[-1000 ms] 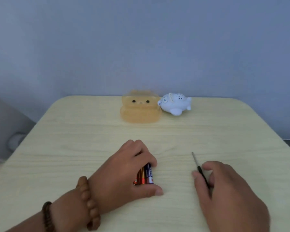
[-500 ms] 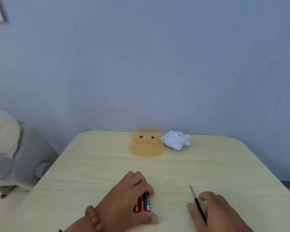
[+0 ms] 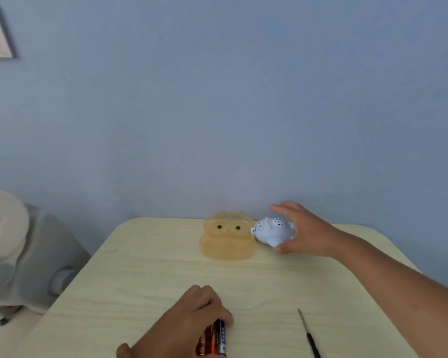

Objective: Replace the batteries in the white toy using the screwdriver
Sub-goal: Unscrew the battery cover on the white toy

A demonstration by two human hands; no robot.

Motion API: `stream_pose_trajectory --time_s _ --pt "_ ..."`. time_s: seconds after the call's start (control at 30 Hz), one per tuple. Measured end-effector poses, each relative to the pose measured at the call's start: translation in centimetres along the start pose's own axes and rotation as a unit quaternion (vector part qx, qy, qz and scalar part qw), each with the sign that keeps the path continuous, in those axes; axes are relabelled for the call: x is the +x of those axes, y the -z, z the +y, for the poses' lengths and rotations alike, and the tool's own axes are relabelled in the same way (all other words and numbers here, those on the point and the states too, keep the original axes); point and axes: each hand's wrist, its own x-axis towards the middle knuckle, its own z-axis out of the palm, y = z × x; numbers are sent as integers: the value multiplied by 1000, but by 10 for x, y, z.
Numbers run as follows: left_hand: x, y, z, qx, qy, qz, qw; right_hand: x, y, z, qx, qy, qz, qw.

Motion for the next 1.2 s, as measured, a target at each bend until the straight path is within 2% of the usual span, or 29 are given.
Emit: stream_pose_trajectory --time_s 0.07,0.23,0.5,0.63,0.7,0.77,0.93,1.2 --pt "-1 1 1 -3 3 -2 1000 3 -1 0 -2 11 -13 1000" --pt "-1 3 2 -20 15 -9 1000 -7 -3 8 5 25 17 1000" --pt "-5 14 19 -27 45 -13 999 -69 -8 25 16 65 46 997" --pt "-4 26 33 56 12 53 997 -105 -11 9 62 82 76 992" --pt "1 31 46 60 -9 103 993 -127 -16 -14 59 116 72 989" --pt "7 31 59 52 -25 118 991 -149 -24 -40 37 158 57 985" --pt "12 14 71 54 -44 64 996 -169 -45 -62 -5 205 35 978" --pt "11 9 66 -13 -11 36 999 -170 -51 -50 -7 170 -3 985"
